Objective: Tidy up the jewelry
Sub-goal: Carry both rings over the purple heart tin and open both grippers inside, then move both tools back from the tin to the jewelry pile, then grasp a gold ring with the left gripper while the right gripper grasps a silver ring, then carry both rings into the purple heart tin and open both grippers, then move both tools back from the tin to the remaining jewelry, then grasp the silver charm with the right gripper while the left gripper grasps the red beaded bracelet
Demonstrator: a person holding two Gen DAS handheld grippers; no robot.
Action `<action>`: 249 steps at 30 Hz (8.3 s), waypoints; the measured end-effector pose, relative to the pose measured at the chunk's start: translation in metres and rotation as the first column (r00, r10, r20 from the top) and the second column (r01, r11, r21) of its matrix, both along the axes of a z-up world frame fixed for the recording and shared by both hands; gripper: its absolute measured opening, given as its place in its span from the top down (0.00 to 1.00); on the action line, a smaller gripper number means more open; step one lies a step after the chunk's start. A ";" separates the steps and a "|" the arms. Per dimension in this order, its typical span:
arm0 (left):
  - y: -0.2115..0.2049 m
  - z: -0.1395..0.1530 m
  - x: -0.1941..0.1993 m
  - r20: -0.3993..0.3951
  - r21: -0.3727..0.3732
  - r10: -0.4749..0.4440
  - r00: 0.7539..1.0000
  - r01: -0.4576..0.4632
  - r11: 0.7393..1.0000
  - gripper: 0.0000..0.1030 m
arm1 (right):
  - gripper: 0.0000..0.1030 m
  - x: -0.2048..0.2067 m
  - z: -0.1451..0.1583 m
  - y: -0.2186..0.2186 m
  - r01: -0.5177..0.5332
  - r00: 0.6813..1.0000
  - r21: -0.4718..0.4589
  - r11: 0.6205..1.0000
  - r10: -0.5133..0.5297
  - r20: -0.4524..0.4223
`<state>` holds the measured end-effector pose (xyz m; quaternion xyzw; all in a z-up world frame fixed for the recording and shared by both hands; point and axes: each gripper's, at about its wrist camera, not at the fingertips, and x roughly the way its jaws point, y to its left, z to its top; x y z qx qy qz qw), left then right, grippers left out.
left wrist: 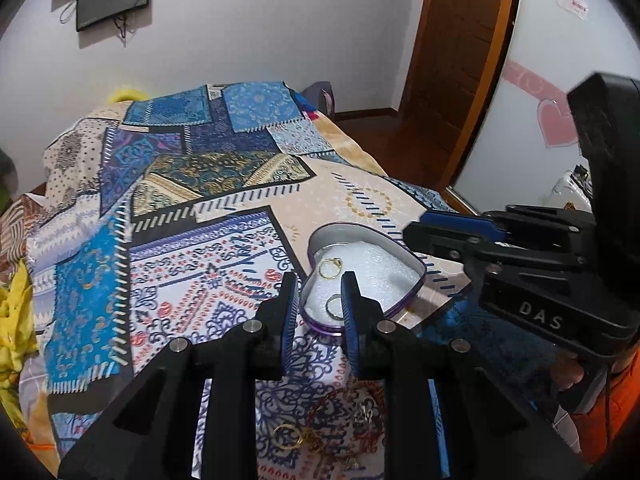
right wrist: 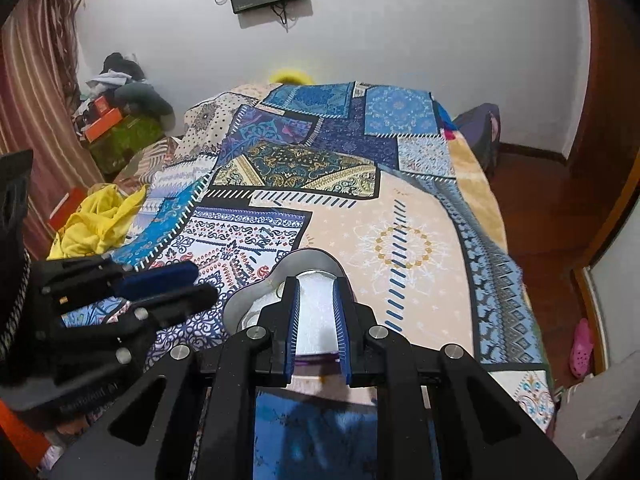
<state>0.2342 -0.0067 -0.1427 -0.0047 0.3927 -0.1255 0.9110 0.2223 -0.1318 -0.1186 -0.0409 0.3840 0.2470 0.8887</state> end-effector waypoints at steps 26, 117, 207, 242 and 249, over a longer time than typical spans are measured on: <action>0.042 0.024 -0.082 0.038 0.031 0.099 0.994 -0.101 0.994 0.55 | 0.67 -0.070 0.022 0.003 0.022 0.995 -0.029 0.999 -0.019 0.093; 0.007 0.028 -0.048 0.084 0.008 -0.061 0.995 0.060 0.998 0.76 | 0.91 -0.062 0.026 -0.014 0.019 0.989 0.034 0.999 -0.024 0.147; 0.043 0.001 -0.071 -0.006 0.068 0.078 0.997 -0.077 0.995 0.60 | 0.63 -0.055 -0.005 0.006 -0.011 1.000 -0.022 1.000 0.011 0.010; 0.040 -0.040 -0.067 -0.089 0.021 0.041 0.995 -0.039 0.999 0.62 | 0.87 -0.070 -0.044 0.047 -0.127 0.991 -0.056 0.990 0.124 -0.053; 0.015 -0.052 -0.047 -0.143 0.025 -0.010 0.990 0.014 1.000 0.71 | 0.87 -0.063 -0.031 0.019 -0.047 0.999 -0.026 0.999 0.046 -0.021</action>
